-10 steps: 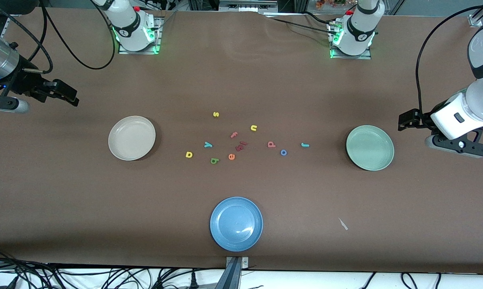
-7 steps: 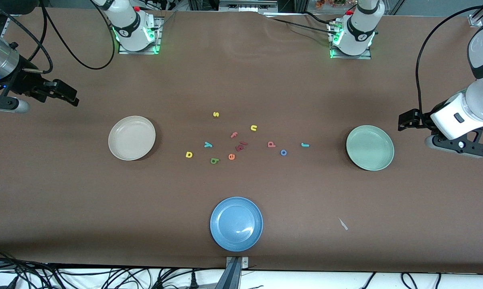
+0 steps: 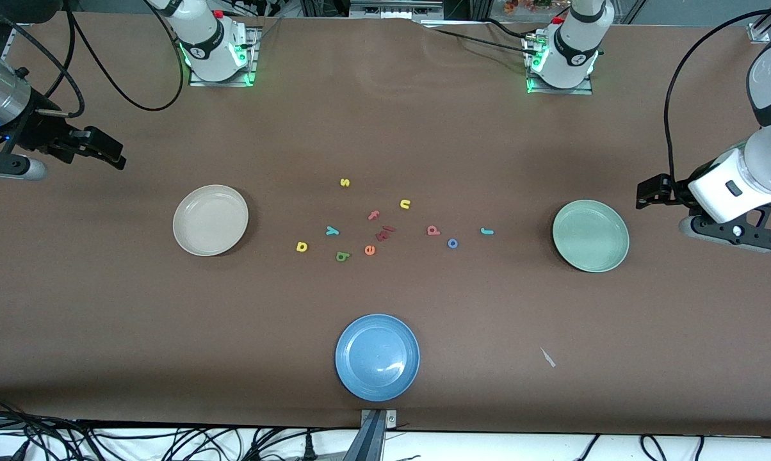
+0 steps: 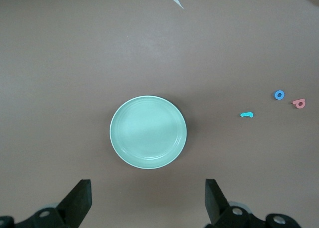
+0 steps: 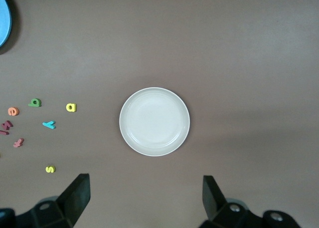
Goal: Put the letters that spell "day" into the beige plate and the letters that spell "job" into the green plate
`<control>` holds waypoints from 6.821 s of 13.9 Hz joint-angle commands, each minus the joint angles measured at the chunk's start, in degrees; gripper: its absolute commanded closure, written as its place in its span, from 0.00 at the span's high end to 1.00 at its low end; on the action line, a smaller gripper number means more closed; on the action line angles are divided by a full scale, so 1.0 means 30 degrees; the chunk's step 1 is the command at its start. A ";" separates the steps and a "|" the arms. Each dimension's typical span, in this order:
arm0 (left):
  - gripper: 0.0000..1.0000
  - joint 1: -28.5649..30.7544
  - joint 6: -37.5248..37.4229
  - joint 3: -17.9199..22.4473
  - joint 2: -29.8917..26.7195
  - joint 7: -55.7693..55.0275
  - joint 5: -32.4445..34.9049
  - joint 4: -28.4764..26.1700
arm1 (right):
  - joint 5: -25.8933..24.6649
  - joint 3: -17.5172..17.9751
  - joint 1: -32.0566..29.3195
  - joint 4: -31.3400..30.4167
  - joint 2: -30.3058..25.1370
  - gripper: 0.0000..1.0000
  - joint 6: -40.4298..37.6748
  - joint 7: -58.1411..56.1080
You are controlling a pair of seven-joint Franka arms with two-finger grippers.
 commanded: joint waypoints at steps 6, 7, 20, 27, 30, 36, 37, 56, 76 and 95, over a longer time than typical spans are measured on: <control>1.00 0.0189 0.0014 0.0004 0.0014 0.0526 -0.0457 0.0296 | -0.0337 0.0221 -0.0134 0.0061 -0.0057 1.00 -0.0111 -0.0452; 1.00 0.0189 0.0014 0.0004 -0.0015 0.0526 -0.0428 0.0296 | -0.0337 0.0221 -0.0134 0.0032 -0.0057 1.00 -0.0141 -0.0452; 1.00 0.0159 0.0014 0.0004 0.0132 0.0526 -0.0487 0.0266 | -0.0366 0.0221 -0.0163 0.0061 0.0002 1.00 -0.0199 -0.0569; 1.00 0.0159 -0.0015 -0.0025 0.0161 0.0497 -0.0516 0.0383 | -0.0366 0.0250 -0.0105 0.0061 0.0002 1.00 -0.0199 -0.0569; 1.00 0.0130 -0.0015 -0.0025 0.0161 0.0497 -0.0487 0.0383 | -0.0366 0.0250 -0.0105 0.0090 0.0002 1.00 -0.0432 -0.0540; 1.00 0.0130 -0.0015 -0.0025 0.0190 0.0497 -0.0516 0.0354 | -0.0366 0.0279 -0.0104 0.0090 0.0002 1.00 -0.0666 -0.0540; 1.00 0.0130 -0.0015 -0.0025 0.0190 0.0497 -0.0545 0.0354 | -0.0366 0.0279 -0.0105 0.0090 0.0002 1.00 -0.0697 -0.0511; 0.99 0.0071 0.0512 -0.0025 0.0952 0.0467 -0.0457 0.0296 | -0.0337 0.0279 0.0158 0.0237 0.0061 1.00 -0.0668 -0.0482; 0.99 0.0099 0.0483 -0.0055 0.0777 0.0467 -0.0487 0.0354 | -0.0278 0.0221 0.0100 0.0237 0.0148 1.00 -0.0638 -0.0569; 0.99 0.0012 0.0952 -0.0084 0.1507 0.0496 -0.0486 0.0383 | -0.0131 0.0426 0.3697 0.0559 0.4741 1.00 0.3251 0.2702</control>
